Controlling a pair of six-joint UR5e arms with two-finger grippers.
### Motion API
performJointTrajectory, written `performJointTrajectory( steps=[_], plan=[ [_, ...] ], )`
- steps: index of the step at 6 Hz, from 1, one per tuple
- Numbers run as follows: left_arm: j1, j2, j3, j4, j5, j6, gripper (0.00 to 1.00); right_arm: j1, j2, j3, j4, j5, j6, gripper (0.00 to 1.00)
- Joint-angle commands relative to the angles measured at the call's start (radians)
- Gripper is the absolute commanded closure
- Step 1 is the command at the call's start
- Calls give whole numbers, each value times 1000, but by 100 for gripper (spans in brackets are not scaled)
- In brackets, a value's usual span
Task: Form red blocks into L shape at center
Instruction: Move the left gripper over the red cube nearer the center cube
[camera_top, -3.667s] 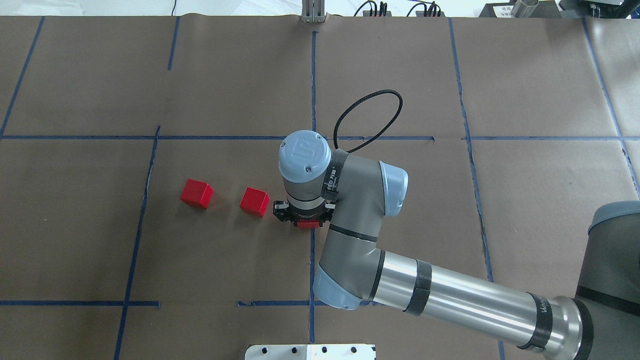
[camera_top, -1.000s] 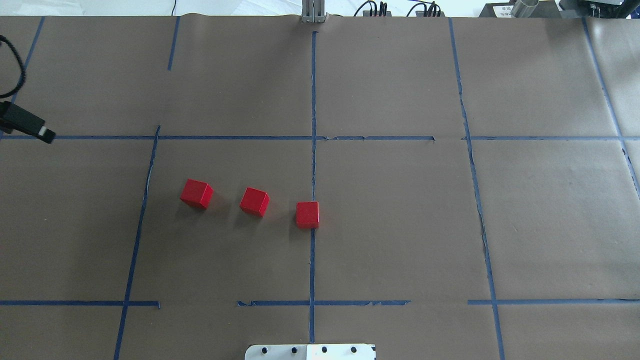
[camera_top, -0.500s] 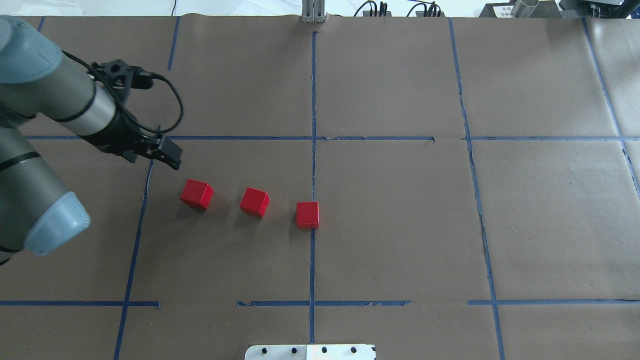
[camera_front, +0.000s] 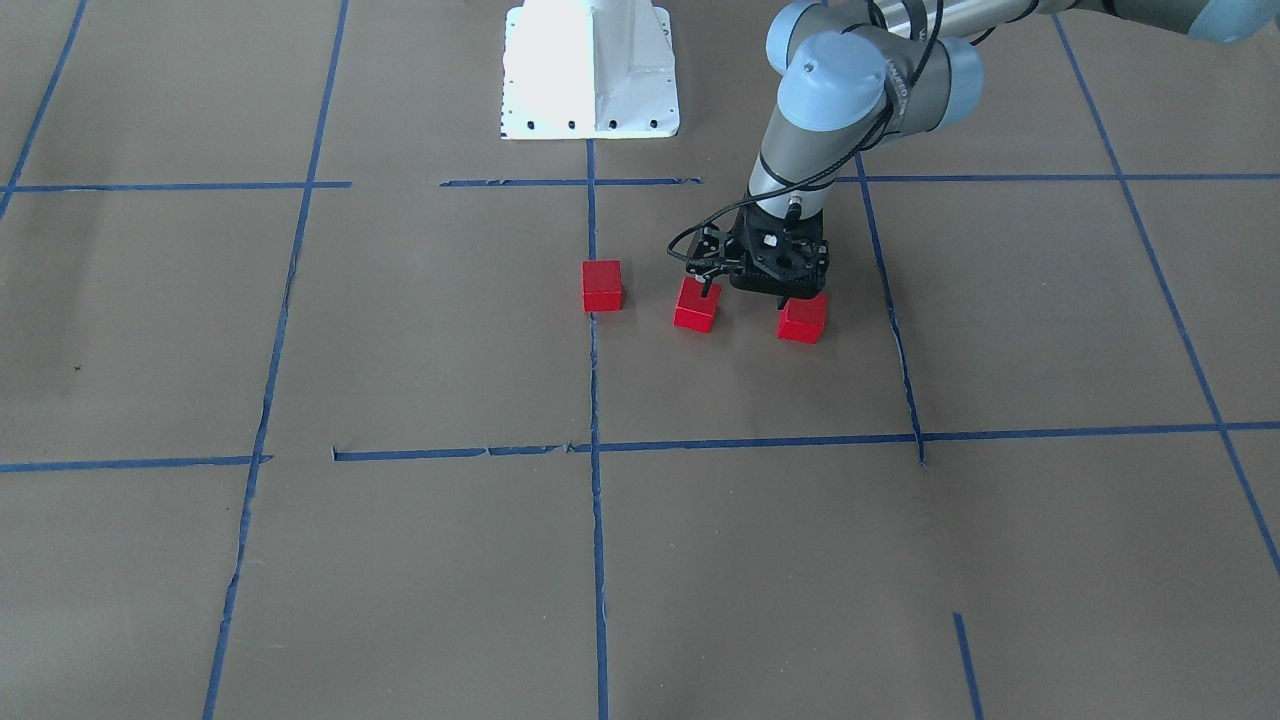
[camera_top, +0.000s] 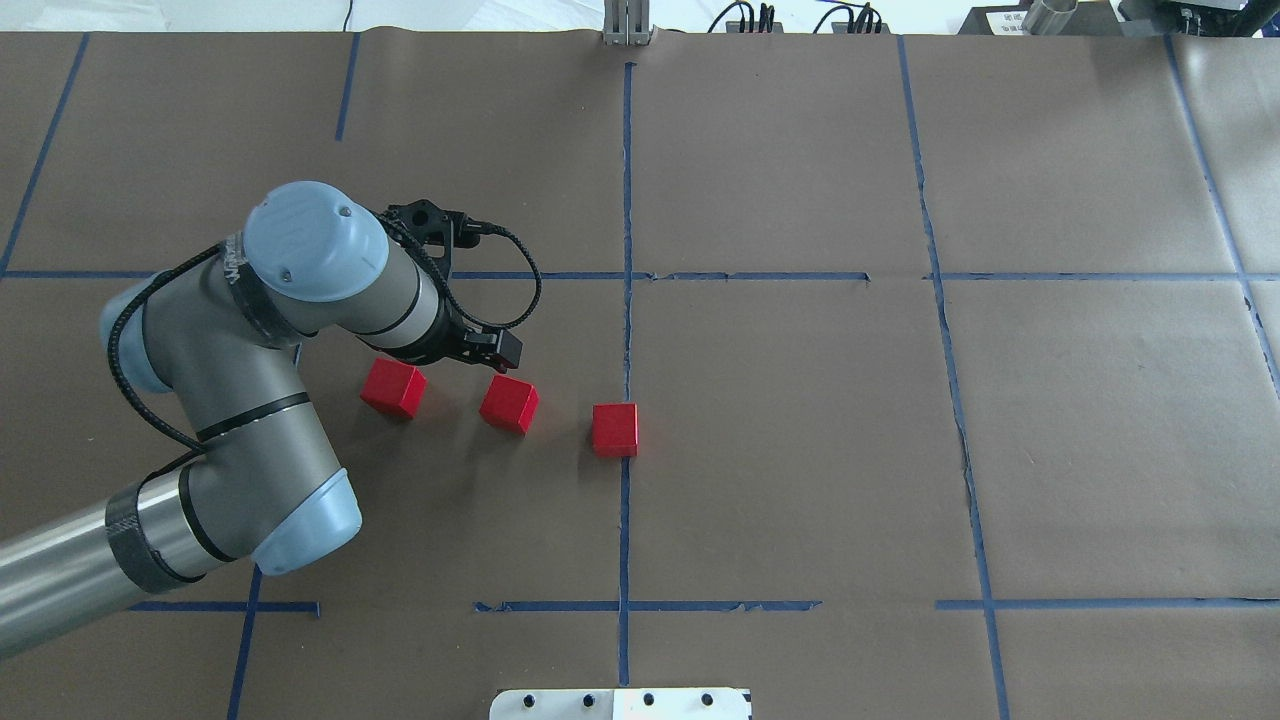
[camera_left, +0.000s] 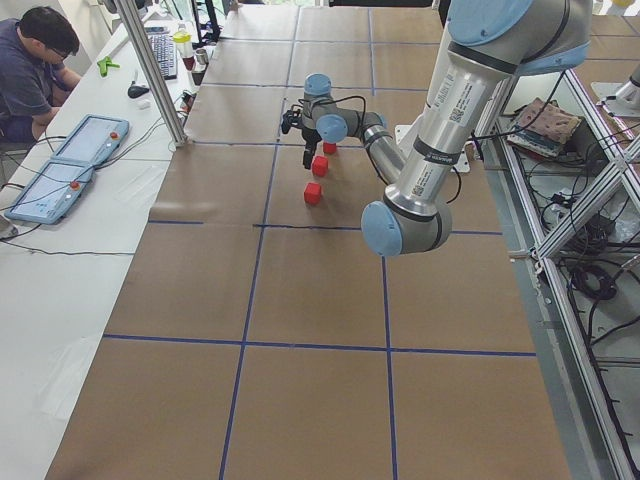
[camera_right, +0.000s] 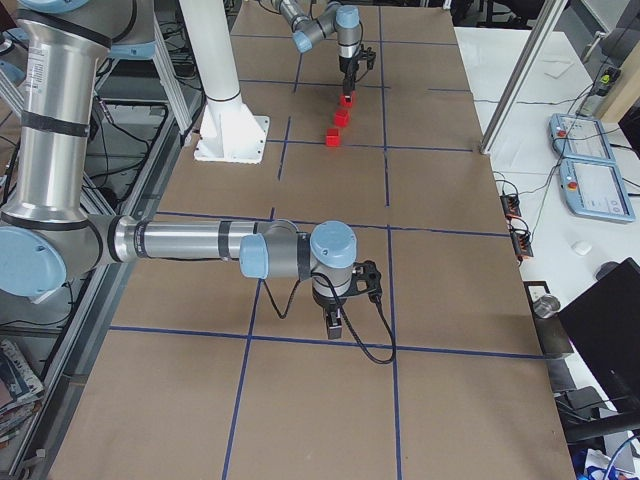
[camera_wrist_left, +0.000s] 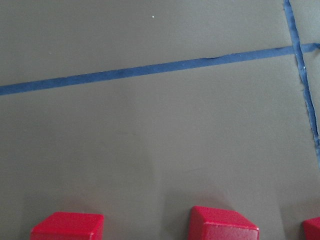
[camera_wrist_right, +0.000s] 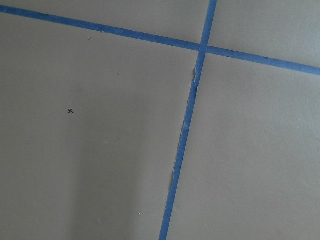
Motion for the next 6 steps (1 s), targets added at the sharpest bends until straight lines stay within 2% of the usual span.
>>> performJointTrajectory(
  steps=[1,4,6],
  plan=[
    [44,-20,53,-40,10,-24,0,0,0,0,0,0,0,0],
    [67,-98,166,-40,10,-59,2,0,0,-4,0,-1,0,0],
    [72,-98,182,-40,10,-59,31,0,0,-7,0,0,0,0]
  ],
)
